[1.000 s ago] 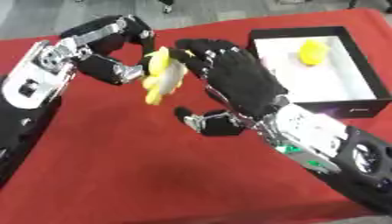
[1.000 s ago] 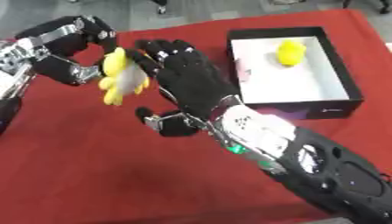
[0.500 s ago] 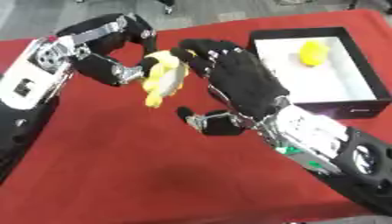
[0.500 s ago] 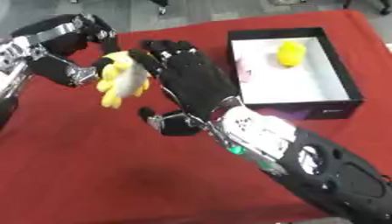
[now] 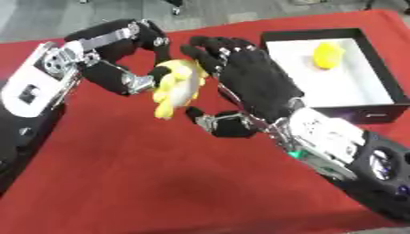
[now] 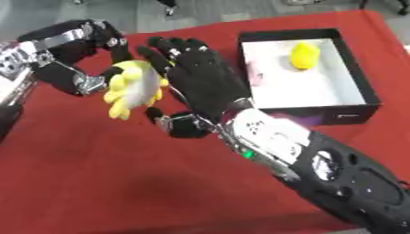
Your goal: Pick up the objects with one hand, pass them to the other hand, and then place them into the box on the other side of the table.
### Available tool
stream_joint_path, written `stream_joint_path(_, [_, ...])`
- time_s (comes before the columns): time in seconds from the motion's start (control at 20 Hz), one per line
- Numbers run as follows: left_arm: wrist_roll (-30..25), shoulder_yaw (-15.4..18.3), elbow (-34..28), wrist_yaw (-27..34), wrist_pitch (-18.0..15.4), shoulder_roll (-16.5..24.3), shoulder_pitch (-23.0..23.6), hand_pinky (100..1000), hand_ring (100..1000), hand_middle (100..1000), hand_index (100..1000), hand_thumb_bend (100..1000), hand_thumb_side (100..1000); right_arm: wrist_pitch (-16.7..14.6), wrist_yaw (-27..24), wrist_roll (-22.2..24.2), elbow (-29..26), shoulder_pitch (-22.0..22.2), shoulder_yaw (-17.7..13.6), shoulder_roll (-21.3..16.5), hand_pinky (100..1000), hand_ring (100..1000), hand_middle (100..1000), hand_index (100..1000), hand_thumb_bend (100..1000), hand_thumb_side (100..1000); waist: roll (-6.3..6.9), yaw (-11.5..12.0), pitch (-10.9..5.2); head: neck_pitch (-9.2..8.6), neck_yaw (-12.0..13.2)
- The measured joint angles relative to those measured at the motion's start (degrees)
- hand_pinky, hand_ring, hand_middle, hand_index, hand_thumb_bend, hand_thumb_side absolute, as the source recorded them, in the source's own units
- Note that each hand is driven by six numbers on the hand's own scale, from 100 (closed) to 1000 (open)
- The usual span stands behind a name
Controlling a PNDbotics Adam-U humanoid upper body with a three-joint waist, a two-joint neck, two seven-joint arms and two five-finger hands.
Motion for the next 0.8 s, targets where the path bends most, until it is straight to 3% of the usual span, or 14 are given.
stream_joint_path(0.8, [-0.5,-1.2,-1.1,2.4,0.5,-0.6,-0.8,642,371,352,478,100,283,0.7,-0.1,1.0,0.0,0.0,0.8,0.0,739,885,855,901,314,308,0.02,0.0,0.0,0.0,-0.1])
